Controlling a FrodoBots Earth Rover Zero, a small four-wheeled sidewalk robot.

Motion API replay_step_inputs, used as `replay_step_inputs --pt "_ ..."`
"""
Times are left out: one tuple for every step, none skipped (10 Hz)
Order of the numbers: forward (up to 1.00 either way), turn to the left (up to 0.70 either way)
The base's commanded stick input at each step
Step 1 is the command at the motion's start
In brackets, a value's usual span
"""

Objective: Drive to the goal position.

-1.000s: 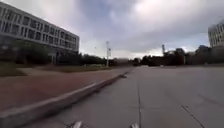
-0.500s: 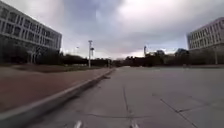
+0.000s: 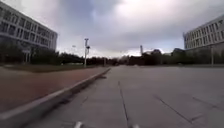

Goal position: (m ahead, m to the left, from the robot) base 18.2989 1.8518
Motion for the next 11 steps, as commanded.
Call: replay_step_inputs --pt "0.95 0.00" --pt "0.95 0.00" --pt "0.94 0.01" --pt "0.94 -0.22" --pt "0.94 -0.14" --pt "0.94 0.00" --pt "0.94 0.00" --pt "0.94 0.00" --pt "0.94 0.00" --pt "0.94 0.00" --pt "0.94 0.00"
